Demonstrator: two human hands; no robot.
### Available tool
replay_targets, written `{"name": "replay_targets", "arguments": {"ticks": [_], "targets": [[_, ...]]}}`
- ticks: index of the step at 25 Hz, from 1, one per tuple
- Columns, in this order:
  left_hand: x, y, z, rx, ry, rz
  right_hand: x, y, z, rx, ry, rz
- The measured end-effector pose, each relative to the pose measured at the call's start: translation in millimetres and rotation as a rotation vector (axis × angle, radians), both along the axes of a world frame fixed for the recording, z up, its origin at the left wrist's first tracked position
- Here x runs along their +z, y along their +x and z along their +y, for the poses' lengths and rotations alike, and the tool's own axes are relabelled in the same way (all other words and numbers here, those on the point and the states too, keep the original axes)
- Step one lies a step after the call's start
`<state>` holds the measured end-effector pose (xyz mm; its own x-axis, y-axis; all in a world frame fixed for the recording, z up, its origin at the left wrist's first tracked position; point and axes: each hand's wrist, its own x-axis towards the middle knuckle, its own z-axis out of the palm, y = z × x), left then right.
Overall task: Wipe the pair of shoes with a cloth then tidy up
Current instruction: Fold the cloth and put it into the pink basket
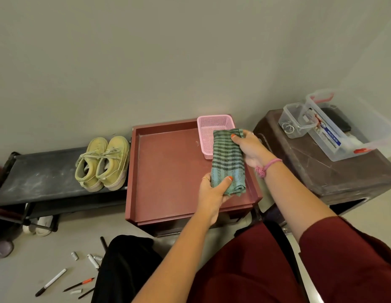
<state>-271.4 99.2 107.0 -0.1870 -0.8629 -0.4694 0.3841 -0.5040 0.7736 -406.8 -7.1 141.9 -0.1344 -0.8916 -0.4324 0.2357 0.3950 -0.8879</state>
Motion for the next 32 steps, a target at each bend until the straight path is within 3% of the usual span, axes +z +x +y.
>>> {"name": "replay_targets", "arguments": {"ticks": [5,8,12,16,18,21,27,32], "targets": [[-14,-19,-18,0.199,-0.037,-0.191,-26,-11,-41,-0.052,0.177,-0.060],[-21,-25,-49,0.220,-0.143,-0.306,-28,-20,-76,-0.011,0.133,-0.125],[-31,-30,-106,0.176,-0.250,-0.493,-40,-28,-127,0.066,0.037,-0.017],[-50,-36,-160,0.041,-0.251,-0.718,-76,-29,-172,-0.114,0.016,0.330],[-59,-41,-175,-0.057,-0.225,-0.826,-94,-25,-184,-0.104,0.001,0.455],[-71,-44,-193,-0.178,-0.278,-0.934,-119,-22,-193,0.006,-0.023,0.642],[-90,-57,-220,-0.639,-0.342,-1.291,-144,-21,-206,0.489,0.046,1.236],[-89,-58,-225,-0.807,-0.379,-1.479,-148,-14,-206,0.573,0.095,1.413]]}}
